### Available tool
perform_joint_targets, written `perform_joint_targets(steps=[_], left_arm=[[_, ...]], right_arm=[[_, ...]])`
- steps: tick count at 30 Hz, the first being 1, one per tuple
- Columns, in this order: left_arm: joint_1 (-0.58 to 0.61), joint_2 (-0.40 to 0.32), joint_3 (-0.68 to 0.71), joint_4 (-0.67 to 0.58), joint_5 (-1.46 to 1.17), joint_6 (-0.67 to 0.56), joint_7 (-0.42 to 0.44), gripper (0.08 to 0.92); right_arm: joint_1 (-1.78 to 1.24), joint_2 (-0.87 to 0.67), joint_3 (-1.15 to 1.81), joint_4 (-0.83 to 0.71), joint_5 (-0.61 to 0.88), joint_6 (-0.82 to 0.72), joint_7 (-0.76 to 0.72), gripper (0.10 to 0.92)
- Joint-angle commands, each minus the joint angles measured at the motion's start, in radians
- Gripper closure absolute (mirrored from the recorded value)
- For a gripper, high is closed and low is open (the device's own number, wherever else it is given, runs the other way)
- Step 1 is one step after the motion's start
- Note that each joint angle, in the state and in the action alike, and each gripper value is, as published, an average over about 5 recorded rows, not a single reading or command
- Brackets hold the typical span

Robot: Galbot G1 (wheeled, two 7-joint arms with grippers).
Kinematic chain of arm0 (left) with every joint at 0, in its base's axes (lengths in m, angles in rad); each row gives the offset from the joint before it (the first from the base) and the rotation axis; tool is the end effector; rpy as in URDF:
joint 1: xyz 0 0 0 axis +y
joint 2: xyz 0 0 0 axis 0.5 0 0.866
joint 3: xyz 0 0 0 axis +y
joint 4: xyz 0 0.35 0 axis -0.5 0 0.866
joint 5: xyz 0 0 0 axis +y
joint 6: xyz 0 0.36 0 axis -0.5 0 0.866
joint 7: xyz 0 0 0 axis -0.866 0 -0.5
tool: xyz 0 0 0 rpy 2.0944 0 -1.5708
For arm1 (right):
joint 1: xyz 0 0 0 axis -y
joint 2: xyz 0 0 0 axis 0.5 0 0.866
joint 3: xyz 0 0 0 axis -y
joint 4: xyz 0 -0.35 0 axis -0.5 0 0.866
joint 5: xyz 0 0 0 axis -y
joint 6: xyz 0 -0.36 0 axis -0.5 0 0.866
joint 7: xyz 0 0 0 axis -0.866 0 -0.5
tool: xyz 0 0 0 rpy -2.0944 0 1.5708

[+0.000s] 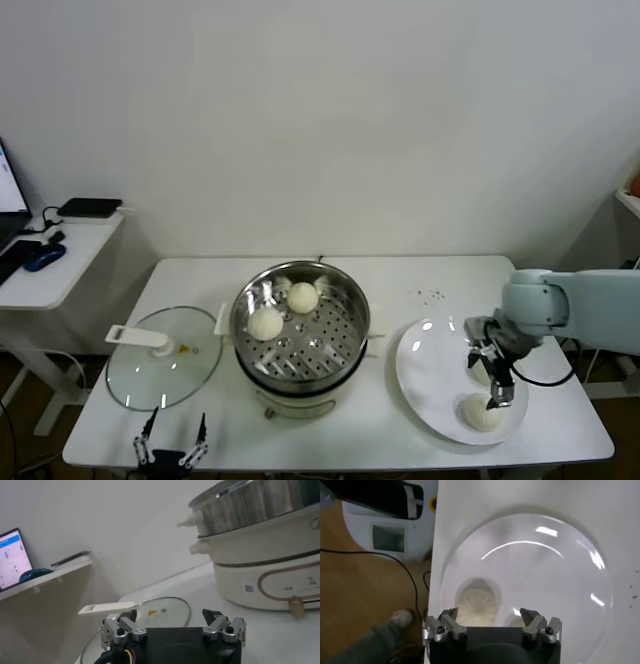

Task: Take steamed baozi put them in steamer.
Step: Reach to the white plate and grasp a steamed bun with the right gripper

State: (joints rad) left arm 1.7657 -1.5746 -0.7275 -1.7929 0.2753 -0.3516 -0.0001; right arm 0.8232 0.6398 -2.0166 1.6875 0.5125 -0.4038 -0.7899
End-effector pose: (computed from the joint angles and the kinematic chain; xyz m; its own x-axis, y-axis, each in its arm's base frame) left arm 0.0805 0.0701 -0.4303 -0.9843 -0.0811 0.1569 -0.0187 0.9313 0.3639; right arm 0.4178 -0.1264 -0.1795 0.0279 0.0126 0.9995 -0.9972 -0.0691 0.0287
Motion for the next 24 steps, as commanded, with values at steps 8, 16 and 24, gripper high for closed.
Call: perform_joint_targets(steps=[8, 16, 24], left_arm=[[-0.001, 0.004, -0.002, 0.011, 0.002, 0.003, -0.001, 0.177], [0.0, 0.006, -0.004, 0.002, 0.002, 0.006, -0.001, 0.177], [0.002, 0.004, -0.004, -0.001, 0.002, 0.005, -0.002, 0.177]], right_arm=[[-0.193, -0.049, 0.088, -0.058, -0.086, 0.0, 0.005, 0.203], [-0.222, -0.042, 0.119, -0.07, -0.088, -0.006, 0.015, 0.203], [-0.221, -0.04, 0.122, -0.069, -0.086, -0.005, 0.01, 0.217]])
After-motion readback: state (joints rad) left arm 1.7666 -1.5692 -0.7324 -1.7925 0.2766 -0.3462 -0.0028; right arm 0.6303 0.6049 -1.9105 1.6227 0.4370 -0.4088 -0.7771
